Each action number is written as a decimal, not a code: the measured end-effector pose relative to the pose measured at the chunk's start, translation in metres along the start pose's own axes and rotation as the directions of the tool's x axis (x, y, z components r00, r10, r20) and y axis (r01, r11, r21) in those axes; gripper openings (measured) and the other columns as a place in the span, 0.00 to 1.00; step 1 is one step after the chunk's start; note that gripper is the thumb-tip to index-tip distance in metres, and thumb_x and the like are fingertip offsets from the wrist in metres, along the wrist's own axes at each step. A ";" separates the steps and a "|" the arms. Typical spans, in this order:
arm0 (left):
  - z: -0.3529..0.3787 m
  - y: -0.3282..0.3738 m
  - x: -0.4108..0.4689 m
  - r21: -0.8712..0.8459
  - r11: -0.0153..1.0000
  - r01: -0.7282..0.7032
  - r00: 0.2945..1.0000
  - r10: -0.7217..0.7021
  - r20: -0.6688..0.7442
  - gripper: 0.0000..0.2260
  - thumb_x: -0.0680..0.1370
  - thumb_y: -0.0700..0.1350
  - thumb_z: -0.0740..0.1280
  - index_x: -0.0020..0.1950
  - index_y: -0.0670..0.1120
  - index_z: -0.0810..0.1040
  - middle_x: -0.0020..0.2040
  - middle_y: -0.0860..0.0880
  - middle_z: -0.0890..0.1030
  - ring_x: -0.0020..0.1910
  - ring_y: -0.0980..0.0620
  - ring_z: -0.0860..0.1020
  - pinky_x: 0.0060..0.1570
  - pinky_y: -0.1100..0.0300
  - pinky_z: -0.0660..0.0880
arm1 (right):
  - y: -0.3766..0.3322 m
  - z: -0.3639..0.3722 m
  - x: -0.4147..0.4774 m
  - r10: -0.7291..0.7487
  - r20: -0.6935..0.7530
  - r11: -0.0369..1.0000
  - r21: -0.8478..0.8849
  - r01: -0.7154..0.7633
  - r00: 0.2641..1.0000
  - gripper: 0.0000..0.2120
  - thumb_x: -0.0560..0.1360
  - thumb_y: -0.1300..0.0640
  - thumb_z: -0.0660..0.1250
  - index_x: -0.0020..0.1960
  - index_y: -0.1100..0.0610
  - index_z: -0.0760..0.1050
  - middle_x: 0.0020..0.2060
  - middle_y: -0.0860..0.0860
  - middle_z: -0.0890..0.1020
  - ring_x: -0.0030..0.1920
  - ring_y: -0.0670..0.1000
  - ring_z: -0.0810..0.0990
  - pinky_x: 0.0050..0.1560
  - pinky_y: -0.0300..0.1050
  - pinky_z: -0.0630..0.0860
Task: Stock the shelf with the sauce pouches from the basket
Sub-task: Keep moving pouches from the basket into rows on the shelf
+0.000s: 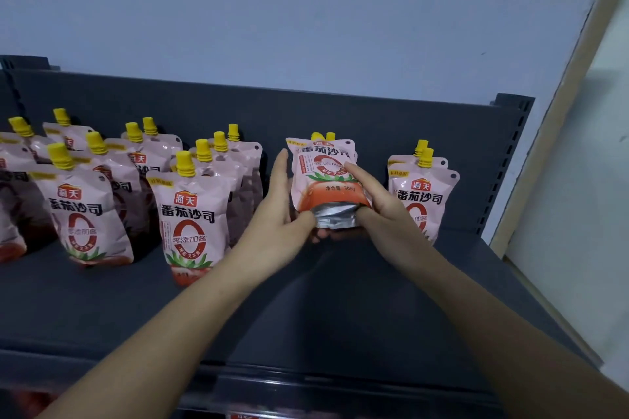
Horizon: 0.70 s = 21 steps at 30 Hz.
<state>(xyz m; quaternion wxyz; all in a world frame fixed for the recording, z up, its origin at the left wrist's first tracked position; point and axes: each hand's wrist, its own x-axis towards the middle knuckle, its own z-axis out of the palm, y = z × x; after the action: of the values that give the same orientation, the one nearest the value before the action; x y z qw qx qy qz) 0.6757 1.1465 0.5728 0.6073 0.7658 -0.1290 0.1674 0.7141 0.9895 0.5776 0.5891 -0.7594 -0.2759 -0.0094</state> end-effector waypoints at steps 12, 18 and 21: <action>0.000 -0.011 -0.007 -0.050 0.997 -0.059 0.997 0.056 -0.051 0.31 0.74 0.41 0.70 0.74 0.51 0.62 0.64 0.54 0.75 0.60 0.60 0.77 0.59 0.66 0.74 | 0.015 0.010 -0.007 -0.167 -0.015 0.986 -0.001 0.167 0.986 0.25 0.72 0.51 0.65 0.67 0.41 0.63 0.56 0.36 0.77 0.58 0.37 0.78 0.55 0.31 0.74; 0.011 -0.015 -0.006 -0.031 0.990 -0.138 0.942 0.121 -0.312 0.21 0.73 0.35 0.70 0.59 0.56 0.73 0.54 0.63 0.77 0.52 0.69 0.77 0.52 0.72 0.74 | 0.021 0.018 -0.003 -0.280 -0.178 0.958 -0.120 0.261 0.943 0.24 0.76 0.66 0.64 0.67 0.48 0.66 0.53 0.36 0.77 0.53 0.32 0.77 0.53 0.26 0.72; 0.008 -0.014 -0.003 -0.217 0.965 -0.145 0.951 0.075 -0.301 0.18 0.74 0.32 0.66 0.52 0.55 0.78 0.50 0.59 0.82 0.54 0.59 0.80 0.52 0.61 0.78 | 0.020 0.013 -0.001 -0.287 -0.164 0.955 -0.119 0.270 0.944 0.25 0.76 0.68 0.63 0.68 0.49 0.64 0.54 0.37 0.77 0.54 0.29 0.75 0.54 0.25 0.70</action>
<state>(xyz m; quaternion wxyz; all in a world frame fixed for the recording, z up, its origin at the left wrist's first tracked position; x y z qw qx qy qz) 0.6791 1.1418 0.5574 0.6961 0.6468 -0.1001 0.2951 0.7182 0.9976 0.5561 0.5674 -0.7360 -0.3255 -0.1741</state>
